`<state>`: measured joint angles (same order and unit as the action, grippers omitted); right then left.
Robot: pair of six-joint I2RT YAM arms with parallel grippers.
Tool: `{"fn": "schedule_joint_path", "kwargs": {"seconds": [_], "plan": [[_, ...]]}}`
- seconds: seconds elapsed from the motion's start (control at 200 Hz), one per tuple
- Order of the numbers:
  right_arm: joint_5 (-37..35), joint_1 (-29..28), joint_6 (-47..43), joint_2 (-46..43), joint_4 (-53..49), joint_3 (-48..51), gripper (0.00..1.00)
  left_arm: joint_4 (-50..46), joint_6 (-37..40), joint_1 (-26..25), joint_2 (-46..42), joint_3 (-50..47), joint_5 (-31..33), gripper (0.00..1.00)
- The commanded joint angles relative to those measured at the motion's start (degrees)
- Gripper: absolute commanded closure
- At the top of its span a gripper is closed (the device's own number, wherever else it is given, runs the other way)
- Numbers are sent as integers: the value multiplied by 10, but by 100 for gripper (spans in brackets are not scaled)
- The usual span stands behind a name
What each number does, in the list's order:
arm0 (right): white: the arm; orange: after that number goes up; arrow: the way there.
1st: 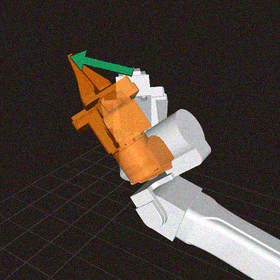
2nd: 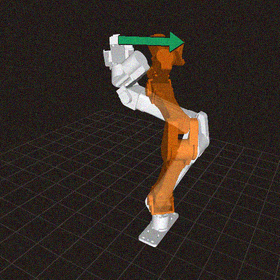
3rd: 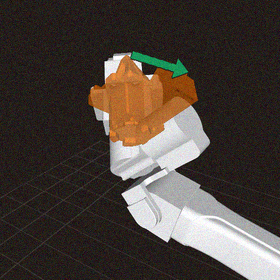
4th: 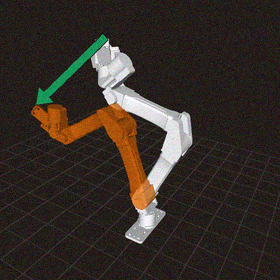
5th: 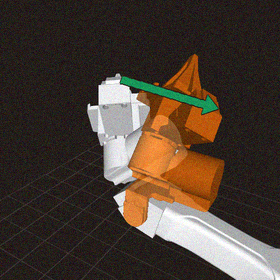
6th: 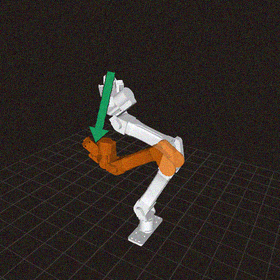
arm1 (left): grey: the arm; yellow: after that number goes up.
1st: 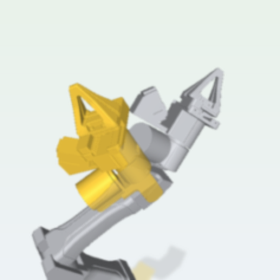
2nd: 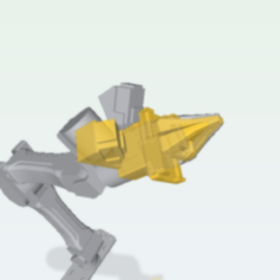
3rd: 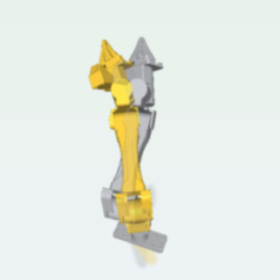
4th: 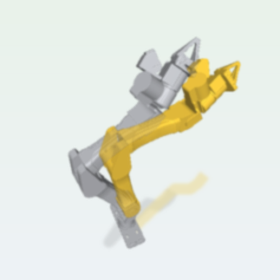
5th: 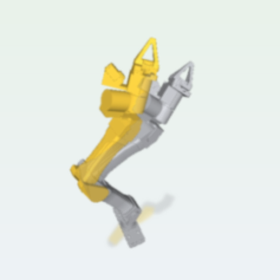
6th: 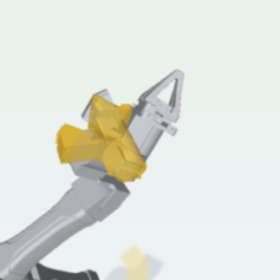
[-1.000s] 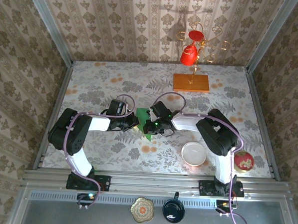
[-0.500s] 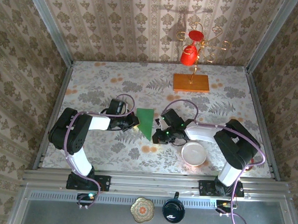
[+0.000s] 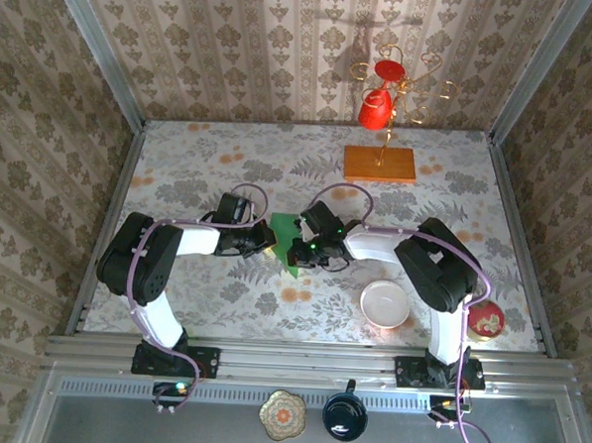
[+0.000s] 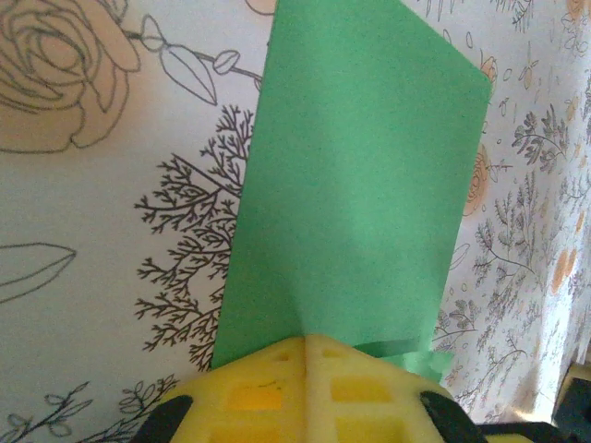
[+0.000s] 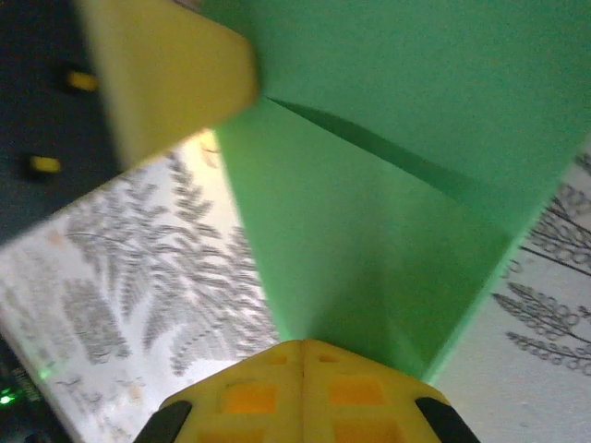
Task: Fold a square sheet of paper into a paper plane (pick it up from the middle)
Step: Third fold the triangle at the center of the table.
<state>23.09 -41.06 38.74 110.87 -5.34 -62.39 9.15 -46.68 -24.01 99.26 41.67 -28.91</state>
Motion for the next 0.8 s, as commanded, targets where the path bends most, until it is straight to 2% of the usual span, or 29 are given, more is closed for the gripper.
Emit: {"fn": "schedule_joint_path", "kwargs": {"seconds": [0.0, 0.2, 0.405, 0.575, 0.69, 0.795], "plan": [[-30, -2, 2, 11, -50, -9, 98, -47, 19, 3, 14, -5, 45, 92], [-80, 1, -11, 26, -109, 4, 99, -32, 56, 30, 8, -13, 71, 91], [-60, 5, -8, 22, -86, 23, 99, 7, 74, 87, 11, -18, 41, 90], [-23, 7, -1, 4, -55, 16, 98, -47, 91, 92, -39, 13, 46, 90], [-1, 9, 19, -33, -14, 11, 91, -74, 86, 84, -80, 16, 40, 88], [-11, 12, 44, -72, 25, 17, 76, -94, 70, 64, -113, 4, 37, 81]]}}
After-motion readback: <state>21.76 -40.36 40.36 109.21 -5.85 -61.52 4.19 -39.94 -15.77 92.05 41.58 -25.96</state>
